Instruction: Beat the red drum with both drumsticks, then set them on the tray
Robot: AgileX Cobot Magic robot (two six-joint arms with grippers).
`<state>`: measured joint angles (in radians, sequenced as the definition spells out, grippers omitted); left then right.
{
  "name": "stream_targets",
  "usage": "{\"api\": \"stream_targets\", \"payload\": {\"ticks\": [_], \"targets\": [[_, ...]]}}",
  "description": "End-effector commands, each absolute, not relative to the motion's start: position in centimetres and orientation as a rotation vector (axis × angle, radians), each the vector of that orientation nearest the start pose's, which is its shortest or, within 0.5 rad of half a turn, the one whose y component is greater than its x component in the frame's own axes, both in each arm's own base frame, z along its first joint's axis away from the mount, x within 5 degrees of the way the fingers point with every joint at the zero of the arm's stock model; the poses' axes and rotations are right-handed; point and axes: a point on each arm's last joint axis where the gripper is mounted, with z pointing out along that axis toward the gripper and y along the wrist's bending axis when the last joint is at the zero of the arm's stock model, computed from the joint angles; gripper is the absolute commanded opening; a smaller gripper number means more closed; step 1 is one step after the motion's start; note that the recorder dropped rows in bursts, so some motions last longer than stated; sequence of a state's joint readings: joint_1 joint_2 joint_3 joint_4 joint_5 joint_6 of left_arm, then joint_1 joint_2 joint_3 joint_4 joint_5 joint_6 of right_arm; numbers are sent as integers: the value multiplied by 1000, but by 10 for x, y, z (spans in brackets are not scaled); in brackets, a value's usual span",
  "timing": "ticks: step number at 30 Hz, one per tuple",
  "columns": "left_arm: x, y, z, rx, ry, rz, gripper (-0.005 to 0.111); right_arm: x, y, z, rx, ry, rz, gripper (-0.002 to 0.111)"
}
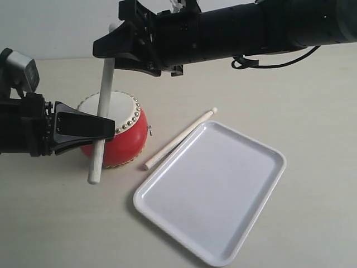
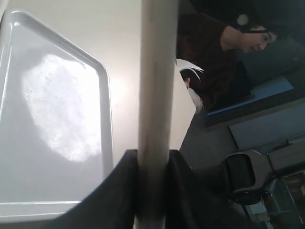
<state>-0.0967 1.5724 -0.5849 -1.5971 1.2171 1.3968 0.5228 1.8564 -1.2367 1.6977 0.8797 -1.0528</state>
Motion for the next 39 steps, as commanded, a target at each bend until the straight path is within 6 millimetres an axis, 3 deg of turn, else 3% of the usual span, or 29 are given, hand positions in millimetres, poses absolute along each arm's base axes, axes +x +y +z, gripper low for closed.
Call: {"api": "stream_targets", "payload": {"ticks": [1, 7, 11, 15, 17, 23, 28, 31, 35, 39], "targets": [[230, -100, 203, 347, 2137, -1596, 0, 309, 252, 272, -461, 2093, 1602, 43], [238, -85, 204, 252, 2111, -1566, 0, 315, 216, 303, -414, 2045, 1541, 43], [239, -85, 205, 234, 2100, -1568, 0, 320, 180, 318, -370, 2092, 1321, 42], [240, -84, 206, 216, 2089, -1571, 0, 328, 156, 312, -363, 2210, 1049, 41], [241, -84, 207, 197, 2076, -1574, 0, 335, 150, 299, -290, 2339, 960, 40], [244, -84, 209, 166, 2048, -1575, 0, 354, 153, 254, 30, 2555, 984, 40], [244, -84, 209, 166, 2048, -1575, 0, 347, 181, 224, 23, 2704, 948, 36], [244, -84, 209, 166, 2048, -1575, 0, 340, 198, 220, -78, 2715, 868, 36], [243, -84, 211, 186, 2035, -1564, 0, 348, 194, 225, -127, 2678, 648, 26], [239, -84, 220, 223, 2003, -1543, 0, 355, 194, 233, -76, 2635, 667, 12]]}}
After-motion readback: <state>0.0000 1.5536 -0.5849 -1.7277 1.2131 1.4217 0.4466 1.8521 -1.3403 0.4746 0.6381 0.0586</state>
